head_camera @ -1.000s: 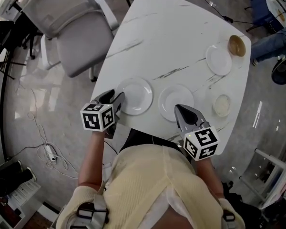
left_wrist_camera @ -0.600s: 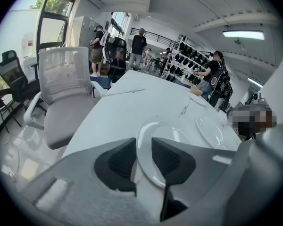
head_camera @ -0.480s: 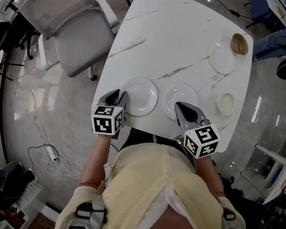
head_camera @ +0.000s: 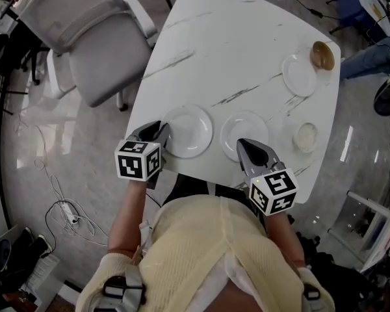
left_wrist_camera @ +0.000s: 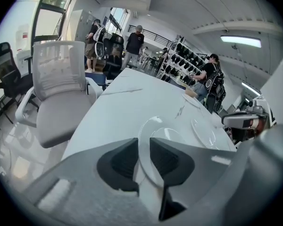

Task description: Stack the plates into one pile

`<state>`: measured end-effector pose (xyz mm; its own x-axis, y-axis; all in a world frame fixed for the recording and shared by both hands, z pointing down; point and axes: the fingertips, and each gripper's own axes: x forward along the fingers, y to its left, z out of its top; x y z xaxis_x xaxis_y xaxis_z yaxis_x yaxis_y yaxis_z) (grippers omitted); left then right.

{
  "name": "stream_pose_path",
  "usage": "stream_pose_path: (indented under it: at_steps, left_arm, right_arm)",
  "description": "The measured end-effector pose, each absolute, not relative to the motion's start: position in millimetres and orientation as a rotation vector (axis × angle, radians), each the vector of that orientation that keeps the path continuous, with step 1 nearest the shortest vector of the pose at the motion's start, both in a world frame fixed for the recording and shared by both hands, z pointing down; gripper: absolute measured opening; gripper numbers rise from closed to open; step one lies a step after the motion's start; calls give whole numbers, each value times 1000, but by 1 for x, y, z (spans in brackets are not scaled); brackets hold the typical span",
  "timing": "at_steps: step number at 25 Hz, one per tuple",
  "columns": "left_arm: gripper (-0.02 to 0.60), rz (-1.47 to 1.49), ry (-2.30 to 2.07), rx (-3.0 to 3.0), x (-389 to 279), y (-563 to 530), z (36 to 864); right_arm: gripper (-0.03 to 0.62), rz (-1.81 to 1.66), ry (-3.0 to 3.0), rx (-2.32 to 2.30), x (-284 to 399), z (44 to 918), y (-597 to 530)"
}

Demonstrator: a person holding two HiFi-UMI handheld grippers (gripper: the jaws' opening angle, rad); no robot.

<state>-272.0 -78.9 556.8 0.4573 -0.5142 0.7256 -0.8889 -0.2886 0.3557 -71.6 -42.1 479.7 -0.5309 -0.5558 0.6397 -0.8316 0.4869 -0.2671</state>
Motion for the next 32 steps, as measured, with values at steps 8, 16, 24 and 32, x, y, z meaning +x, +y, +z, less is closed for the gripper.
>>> stream_pose_path:
  at_steps: [8,16,24,32]
  left_arm:
    - [50,560,-1180,1989,-267,-84,531]
    - [35,526,-1218,2025,-259,-75,502]
    - [14,372,-1206,2084,-240,-61,459]
    - [11,338,-1254,2176,-211,-65,428]
  right_arm:
    - [3,751,-2288,1145,-52,471,-38]
    - [3,740,-2338,1110,-36,461,-34]
    - [3,745,-2371,1098,-17,454,-27]
    - [3,737,-2388,1111,4,450,-20]
